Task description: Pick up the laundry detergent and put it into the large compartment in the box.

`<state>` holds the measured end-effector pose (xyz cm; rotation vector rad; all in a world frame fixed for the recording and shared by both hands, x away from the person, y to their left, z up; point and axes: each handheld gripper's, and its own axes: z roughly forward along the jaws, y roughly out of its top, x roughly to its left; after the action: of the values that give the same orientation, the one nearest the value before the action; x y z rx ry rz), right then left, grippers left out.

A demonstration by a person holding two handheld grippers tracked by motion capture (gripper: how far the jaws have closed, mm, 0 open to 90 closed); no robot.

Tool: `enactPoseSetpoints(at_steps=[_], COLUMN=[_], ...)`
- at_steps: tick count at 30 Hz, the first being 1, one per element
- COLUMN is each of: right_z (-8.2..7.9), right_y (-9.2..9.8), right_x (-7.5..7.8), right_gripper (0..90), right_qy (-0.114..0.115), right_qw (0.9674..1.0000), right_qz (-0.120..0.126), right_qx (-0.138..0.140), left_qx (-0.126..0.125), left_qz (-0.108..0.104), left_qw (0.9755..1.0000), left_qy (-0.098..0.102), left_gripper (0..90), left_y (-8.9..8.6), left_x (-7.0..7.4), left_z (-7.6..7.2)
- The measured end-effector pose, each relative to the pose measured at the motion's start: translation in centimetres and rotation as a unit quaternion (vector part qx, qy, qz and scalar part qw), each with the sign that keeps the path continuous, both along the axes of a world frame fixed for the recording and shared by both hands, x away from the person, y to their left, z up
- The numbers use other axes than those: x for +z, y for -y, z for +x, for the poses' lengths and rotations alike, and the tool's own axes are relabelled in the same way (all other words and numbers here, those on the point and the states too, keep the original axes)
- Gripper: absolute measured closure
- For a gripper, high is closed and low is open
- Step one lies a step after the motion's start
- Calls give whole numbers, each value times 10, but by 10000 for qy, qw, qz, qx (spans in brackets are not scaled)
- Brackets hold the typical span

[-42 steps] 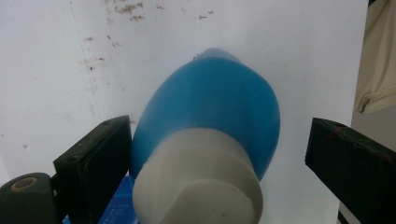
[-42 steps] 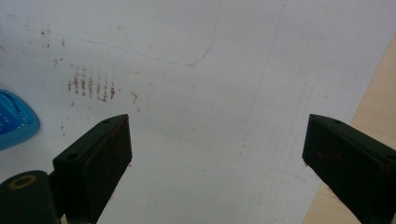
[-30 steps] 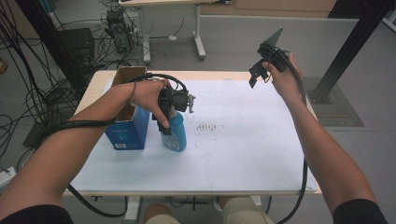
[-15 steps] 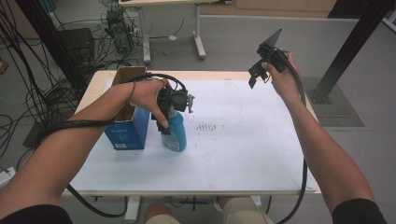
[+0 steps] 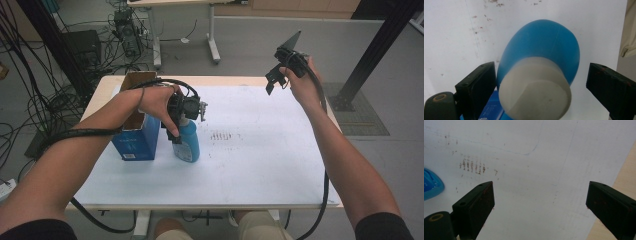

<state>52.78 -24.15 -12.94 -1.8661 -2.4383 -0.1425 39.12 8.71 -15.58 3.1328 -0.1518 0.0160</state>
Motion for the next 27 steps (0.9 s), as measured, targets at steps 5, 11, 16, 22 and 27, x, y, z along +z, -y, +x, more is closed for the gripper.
enactPoseSetpoints(at_steps=[5, 11, 16, 22, 27], right_z=[0, 0, 1, 1, 2], right_y=[0, 0, 1, 1, 1], right_x=[0, 0, 0, -1, -1], right_gripper=[83, 83, 83, 83, 83], right_qy=[-1, -3, -10, 2, -8], right_qw=[10000, 10000, 10000, 10000, 10000], right_qz=[-4, -4, -6, -3, -1], right_qx=[0, -10, -31, 1, -12], left_qx=[-8, -83, -143, -199, -222], left_qz=[0, 42, 54, 61, 57], left_qw=[10000, 9999, 9998, 9997, 9996], left_qy=[15, 75, 105, 152, 169], left_gripper=[113, 132, 160, 206, 239], left_y=[-1, 2, 3, 5, 6], left_x=[-2, -6, -8, -11, -13], left_z=[0, -1, -2, -3, -3])
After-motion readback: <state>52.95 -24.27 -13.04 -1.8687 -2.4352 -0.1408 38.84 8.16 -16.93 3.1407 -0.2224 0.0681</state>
